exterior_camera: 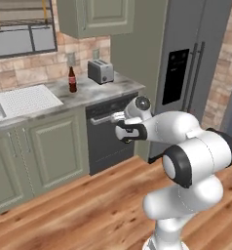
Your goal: Place the large bottle from the dining counter next to the other large bottle outside the sink, and place the small bottle from the dining counter next to the other small bottle inside the sink.
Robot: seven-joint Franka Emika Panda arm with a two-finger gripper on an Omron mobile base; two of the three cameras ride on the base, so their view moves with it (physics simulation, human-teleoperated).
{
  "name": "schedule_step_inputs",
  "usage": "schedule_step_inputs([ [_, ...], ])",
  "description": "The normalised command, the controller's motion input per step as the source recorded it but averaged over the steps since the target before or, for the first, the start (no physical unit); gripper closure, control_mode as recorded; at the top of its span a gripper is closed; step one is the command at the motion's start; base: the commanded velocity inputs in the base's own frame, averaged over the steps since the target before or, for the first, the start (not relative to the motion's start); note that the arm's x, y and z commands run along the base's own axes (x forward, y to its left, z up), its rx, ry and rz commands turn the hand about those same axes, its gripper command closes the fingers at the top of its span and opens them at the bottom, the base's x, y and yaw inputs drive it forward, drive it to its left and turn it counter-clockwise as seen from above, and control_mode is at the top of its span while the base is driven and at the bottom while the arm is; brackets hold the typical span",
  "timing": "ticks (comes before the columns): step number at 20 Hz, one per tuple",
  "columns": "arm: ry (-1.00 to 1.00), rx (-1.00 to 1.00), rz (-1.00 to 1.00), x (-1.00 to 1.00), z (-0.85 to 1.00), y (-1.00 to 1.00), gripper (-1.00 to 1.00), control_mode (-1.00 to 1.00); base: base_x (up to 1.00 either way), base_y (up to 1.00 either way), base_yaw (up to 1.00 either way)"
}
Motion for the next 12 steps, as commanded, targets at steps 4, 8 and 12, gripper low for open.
schedule_step_inputs([
  [4,0.00,0.00,0.00,0.00,0.00,0.00,1.00,1.00,0.43,0.44,0.13],
  [8,0.00,0.00,0.00,0.00,0.00,0.00,1.00,1.00,0.33,0.51,0.13],
  [12,0.00,0.00,0.00,0.00,0.00,0.00,1.00,1.00,0.35,0.42,0.12],
])
